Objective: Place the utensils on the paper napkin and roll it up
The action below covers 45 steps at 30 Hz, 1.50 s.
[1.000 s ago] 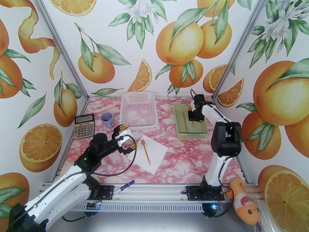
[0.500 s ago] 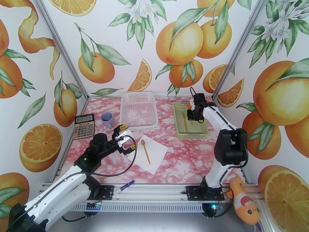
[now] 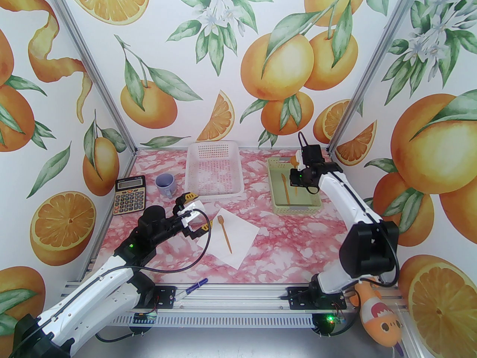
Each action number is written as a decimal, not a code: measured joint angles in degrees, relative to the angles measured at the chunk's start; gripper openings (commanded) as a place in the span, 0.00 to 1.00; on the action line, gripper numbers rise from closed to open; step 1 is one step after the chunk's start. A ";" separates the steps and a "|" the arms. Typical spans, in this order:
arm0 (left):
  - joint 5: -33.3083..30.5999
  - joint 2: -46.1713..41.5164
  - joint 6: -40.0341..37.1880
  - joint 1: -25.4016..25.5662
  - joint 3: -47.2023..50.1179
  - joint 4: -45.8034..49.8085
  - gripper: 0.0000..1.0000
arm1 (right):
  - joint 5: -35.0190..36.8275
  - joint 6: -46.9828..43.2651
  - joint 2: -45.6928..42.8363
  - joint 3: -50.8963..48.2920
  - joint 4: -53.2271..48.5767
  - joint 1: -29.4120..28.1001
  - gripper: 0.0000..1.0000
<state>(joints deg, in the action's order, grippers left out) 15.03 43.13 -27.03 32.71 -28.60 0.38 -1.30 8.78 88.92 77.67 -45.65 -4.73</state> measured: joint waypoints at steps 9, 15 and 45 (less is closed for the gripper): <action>0.02 0.00 0.00 0.11 0.00 0.00 1.00 | -2.73 1.42 -7.34 -3.50 -0.85 -2.25 0.12; 0.02 0.00 0.00 0.11 0.00 0.02 1.00 | -4.74 2.84 -11.37 -5.92 -1.40 -5.09 0.12; 6.71 -2.93 1.36 0.37 0.00 -0.59 1.00 | -9.51 24.46 -14.75 -25.77 13.55 -37.57 0.11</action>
<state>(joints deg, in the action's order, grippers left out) 21.74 40.21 -25.67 33.08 -28.60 -0.21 -10.81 33.23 74.17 51.90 -32.10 -42.30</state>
